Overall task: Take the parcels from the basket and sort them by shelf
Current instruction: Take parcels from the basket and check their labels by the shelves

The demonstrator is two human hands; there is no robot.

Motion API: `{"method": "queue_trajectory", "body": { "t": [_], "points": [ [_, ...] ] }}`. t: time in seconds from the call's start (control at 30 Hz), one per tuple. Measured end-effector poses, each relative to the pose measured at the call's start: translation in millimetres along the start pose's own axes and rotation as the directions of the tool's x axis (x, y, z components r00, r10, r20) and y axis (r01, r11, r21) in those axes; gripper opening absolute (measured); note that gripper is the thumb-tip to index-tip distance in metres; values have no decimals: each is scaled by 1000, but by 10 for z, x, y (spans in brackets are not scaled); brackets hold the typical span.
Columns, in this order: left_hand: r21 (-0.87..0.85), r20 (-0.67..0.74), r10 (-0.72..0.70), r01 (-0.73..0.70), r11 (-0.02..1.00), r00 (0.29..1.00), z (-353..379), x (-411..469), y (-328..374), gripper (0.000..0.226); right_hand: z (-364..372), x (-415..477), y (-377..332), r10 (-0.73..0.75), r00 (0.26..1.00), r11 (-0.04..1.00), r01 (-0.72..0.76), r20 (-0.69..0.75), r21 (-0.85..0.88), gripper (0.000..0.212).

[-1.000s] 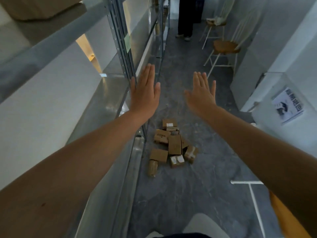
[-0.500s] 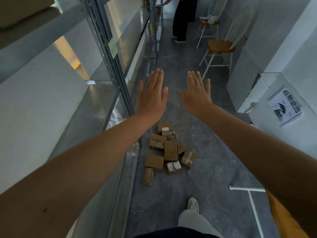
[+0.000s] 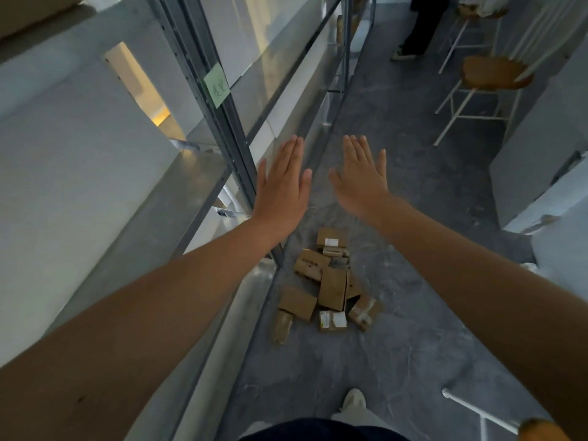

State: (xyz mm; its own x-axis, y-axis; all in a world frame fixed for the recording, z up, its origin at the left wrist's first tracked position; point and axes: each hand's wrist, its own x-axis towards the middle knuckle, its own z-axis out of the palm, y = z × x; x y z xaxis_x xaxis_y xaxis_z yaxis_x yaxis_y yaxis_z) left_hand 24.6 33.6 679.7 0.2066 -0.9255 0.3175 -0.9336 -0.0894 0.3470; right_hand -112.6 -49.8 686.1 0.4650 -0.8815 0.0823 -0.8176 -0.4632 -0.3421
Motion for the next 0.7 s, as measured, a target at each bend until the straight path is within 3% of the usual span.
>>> {"method": "queue_trajectory", "body": {
  "t": [0.3,0.7],
  "points": [
    [-57,98,-62,68,996,993,675,-72,53,57,670,201,484,40,983,998,-48,178,40,67],
    [-100,305,-191,231,968,933,1413,80,-623,55,1715,352,889,207,903,978,-190,375,-82,66]
  ]
}}
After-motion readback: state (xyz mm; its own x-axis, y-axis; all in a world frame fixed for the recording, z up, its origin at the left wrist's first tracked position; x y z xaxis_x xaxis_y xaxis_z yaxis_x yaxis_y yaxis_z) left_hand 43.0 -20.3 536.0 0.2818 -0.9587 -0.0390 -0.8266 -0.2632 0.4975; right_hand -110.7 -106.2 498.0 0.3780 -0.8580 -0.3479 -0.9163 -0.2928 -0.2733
